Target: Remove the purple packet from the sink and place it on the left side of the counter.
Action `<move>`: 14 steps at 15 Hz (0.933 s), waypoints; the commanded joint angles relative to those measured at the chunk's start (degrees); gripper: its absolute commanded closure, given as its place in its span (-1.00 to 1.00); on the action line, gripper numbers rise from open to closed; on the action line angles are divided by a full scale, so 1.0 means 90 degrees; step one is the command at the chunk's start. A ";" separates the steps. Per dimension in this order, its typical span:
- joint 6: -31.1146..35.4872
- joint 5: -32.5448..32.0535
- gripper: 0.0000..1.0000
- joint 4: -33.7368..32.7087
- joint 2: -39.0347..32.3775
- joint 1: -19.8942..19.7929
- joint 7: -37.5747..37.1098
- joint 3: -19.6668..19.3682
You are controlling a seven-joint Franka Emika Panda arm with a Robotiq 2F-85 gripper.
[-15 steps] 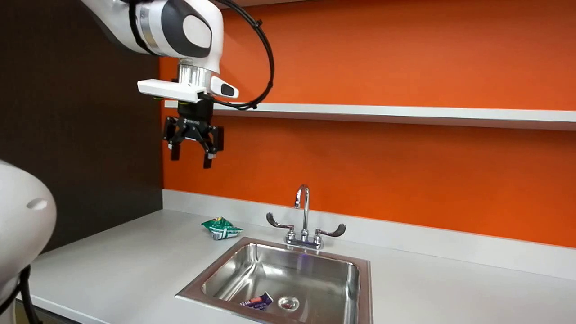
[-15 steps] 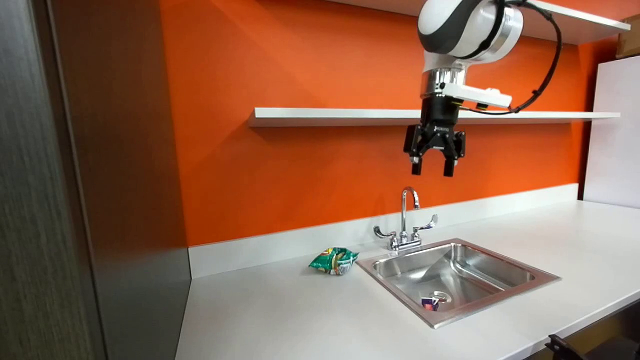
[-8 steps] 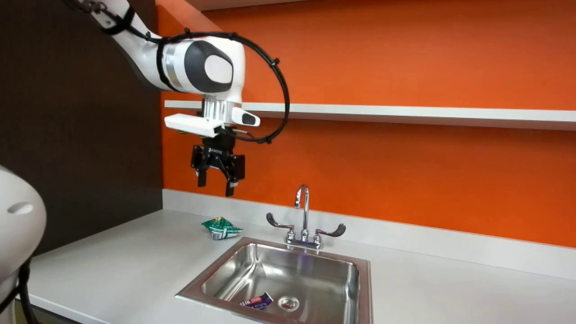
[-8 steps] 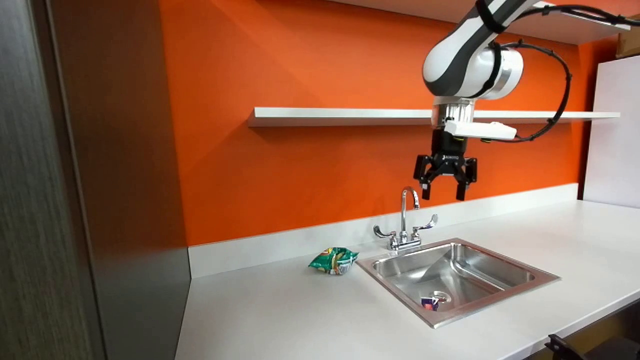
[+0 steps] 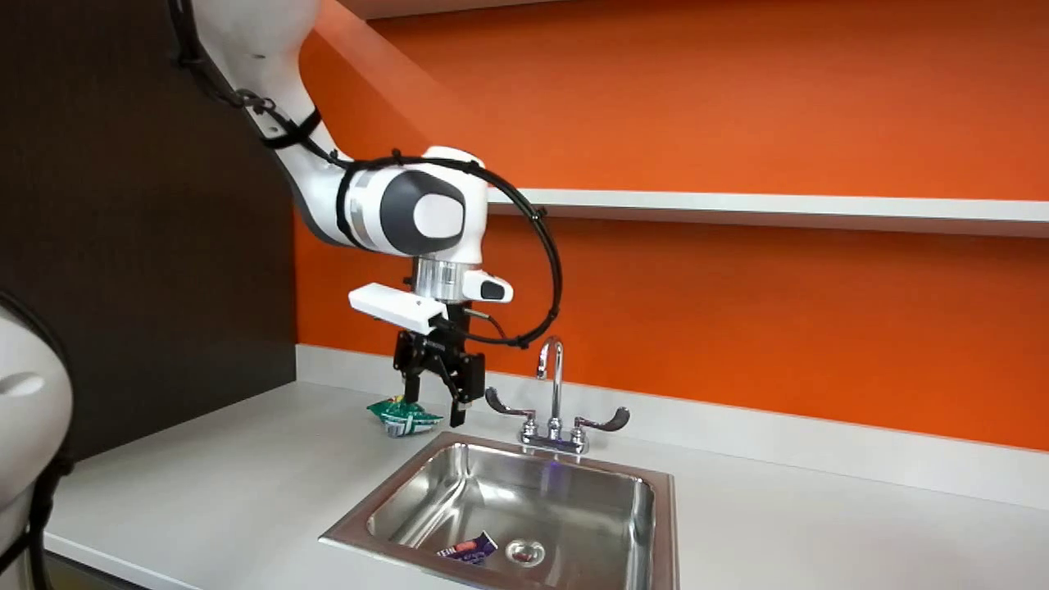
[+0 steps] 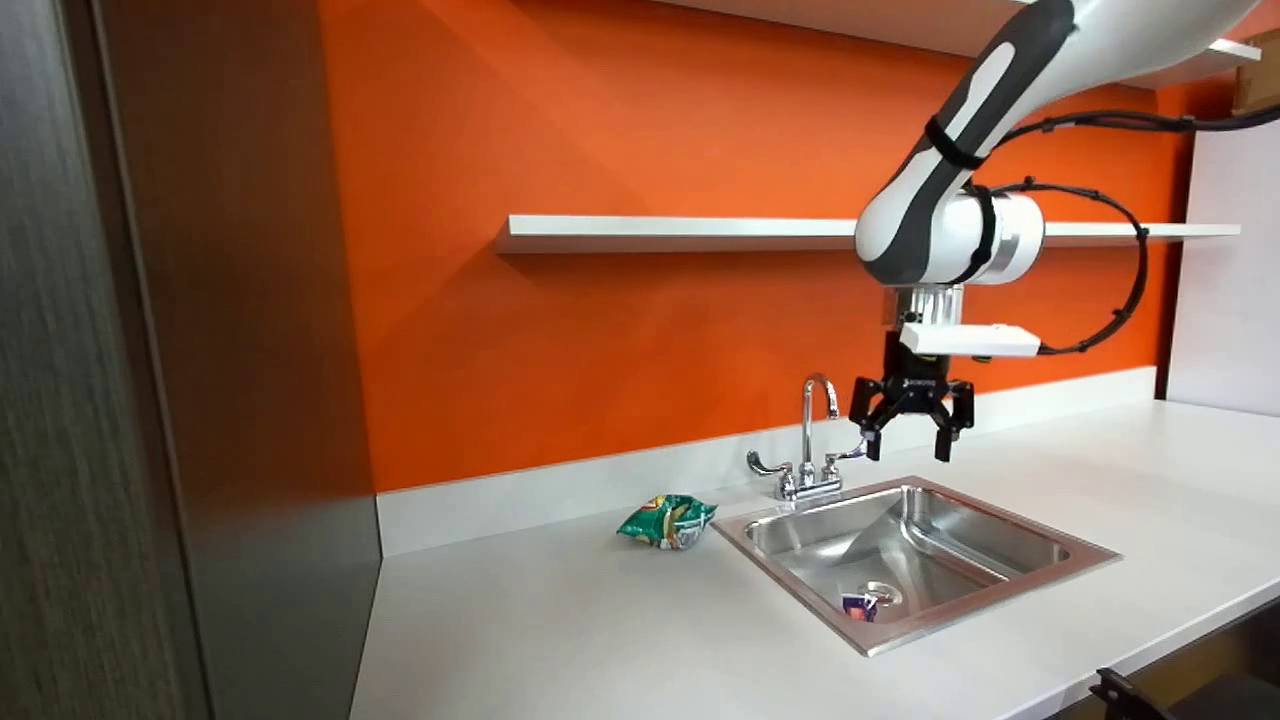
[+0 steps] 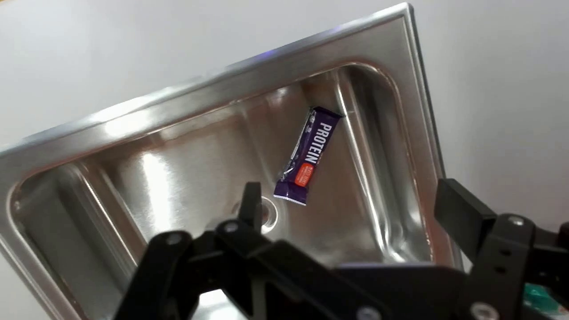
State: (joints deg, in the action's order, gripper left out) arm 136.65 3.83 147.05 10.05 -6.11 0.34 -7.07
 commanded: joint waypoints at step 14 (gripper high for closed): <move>0.1547 -0.0235 -1.00 -0.1400 -0.3402 -0.0060 -0.0181 -0.0213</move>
State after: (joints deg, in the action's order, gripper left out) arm 150.36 3.45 138.78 -15.66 -6.58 0.34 -9.13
